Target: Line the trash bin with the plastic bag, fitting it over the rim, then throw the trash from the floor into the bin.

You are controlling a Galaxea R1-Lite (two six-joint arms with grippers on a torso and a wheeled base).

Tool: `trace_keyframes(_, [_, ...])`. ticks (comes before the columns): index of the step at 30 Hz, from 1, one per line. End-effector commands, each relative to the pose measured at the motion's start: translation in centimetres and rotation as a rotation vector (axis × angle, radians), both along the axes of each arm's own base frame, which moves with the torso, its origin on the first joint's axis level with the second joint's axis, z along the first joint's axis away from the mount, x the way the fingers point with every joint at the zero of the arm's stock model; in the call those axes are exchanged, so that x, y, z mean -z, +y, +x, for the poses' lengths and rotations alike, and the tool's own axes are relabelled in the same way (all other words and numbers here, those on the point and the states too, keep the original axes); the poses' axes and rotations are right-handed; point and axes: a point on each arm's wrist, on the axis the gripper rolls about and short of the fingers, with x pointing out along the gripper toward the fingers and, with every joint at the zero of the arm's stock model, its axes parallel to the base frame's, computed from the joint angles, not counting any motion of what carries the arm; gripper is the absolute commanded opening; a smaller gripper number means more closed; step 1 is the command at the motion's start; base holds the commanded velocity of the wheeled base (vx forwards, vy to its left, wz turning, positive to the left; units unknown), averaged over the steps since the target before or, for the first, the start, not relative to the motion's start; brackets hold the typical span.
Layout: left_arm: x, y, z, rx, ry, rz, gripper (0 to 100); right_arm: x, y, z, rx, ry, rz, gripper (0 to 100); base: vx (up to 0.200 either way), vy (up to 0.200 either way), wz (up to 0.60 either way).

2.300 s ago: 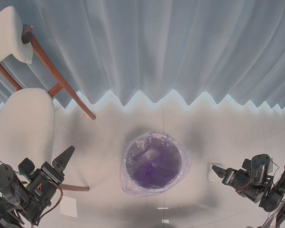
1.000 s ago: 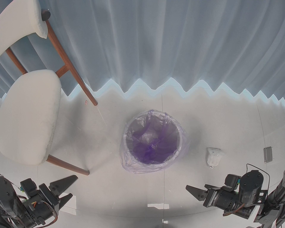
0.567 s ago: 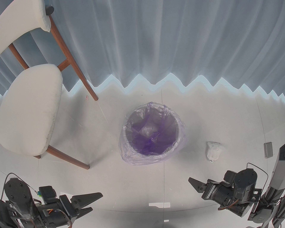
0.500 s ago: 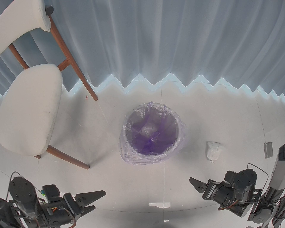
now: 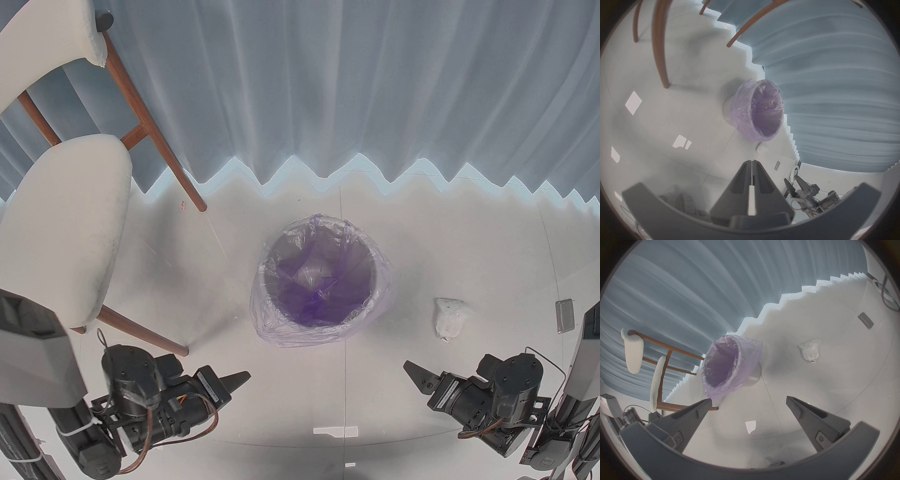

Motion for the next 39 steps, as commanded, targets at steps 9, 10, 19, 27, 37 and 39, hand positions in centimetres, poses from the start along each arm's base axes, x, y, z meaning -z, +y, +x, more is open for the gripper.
trace_keyframes(9, [6.2,-1.6,7.3,-0.065,-0.058,0.171,100,0.5,-0.1,-0.2,0.013,0.019,-0.004,100,0.0,0.0,0.0])
trace_keyframes(10, [6.1,-1.7,7.6,-0.068,-0.064,0.166,100,0.6,-0.1,-0.1,0.013,0.019,-0.004,100,0.0,0.0,0.0])
trace_keyframes(19, [6.8,-1.7,9.2,-0.109,-0.058,0.127,100,0.3,-0.1,0.0,0.028,0.008,0.045,100,0.0,0.0,0.0])
trace_keyframes(27, [6.9,-1.2,11.5,-0.173,-0.076,0.066,100,0.7,0.2,0.2,0.027,0.015,0.034,100,0.0,0.0,0.0])
trace_keyframes(37, [7.4,-1.9,12.8,-0.167,-0.054,0.076,100,0.7,0.2,0.2,0.026,0.008,0.038,100,0.0,0.0,0.0])
trace_keyframes(39, [7.4,-2.1,13.0,-0.162,-0.06,0.073,100,0.7,0.2,0.2,0.03,0.006,0.038,100,0.0,0.0,0.0])
